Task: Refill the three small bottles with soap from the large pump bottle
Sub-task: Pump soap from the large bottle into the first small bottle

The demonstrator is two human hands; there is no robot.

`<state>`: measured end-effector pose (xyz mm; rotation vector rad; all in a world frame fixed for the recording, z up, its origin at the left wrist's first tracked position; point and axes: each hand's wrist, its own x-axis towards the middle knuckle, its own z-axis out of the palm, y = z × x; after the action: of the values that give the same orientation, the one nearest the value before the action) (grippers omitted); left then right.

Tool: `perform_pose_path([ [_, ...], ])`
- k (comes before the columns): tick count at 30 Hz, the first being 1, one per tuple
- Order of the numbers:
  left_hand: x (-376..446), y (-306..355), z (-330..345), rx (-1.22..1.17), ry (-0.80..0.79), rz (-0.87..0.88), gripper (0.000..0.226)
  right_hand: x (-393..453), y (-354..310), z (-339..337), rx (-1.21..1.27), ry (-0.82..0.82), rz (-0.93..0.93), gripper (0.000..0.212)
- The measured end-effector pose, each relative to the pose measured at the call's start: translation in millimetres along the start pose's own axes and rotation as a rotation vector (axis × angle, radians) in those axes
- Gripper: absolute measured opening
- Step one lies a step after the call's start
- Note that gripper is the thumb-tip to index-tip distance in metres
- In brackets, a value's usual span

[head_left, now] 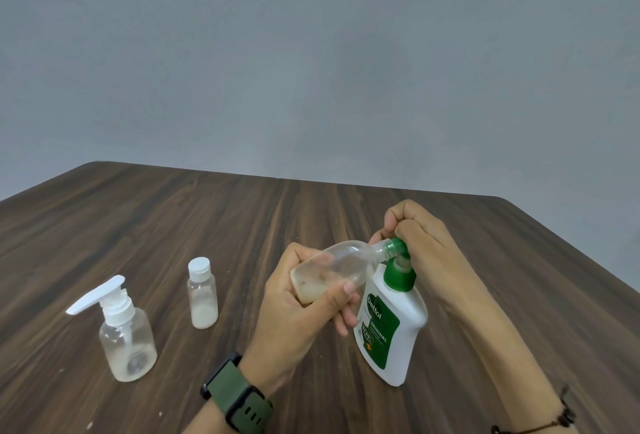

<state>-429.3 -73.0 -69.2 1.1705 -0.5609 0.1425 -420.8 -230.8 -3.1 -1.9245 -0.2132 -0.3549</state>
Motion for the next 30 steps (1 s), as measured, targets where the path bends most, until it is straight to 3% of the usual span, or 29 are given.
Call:
perform_pose_path([
  [10, -0.1, 1.3, -0.3, -0.003, 0.030, -0.010, 0.039, -4.3, 4.7, 2.9, 0.024, 0.015, -0.003, 0.026],
  [14, 0.5, 2.3, 1.2, -0.014, 0.022, -0.003, 0.040, -1.4, 1.3, -1.8, -0.015, -0.001, -0.018, 0.038],
  [21, -0.5, 1.9, -0.5, 0.014, 0.029, -0.001, 0.039, -5.2, 11.7, 4.6, 0.059, -0.007, 0.003, 0.021],
  [30, 0.3, 3.9, 1.2, 0.005, 0.029, -0.003, 0.042, -2.2, 7.1, 2.1, -0.006, 0.009, -0.032, 0.024],
])
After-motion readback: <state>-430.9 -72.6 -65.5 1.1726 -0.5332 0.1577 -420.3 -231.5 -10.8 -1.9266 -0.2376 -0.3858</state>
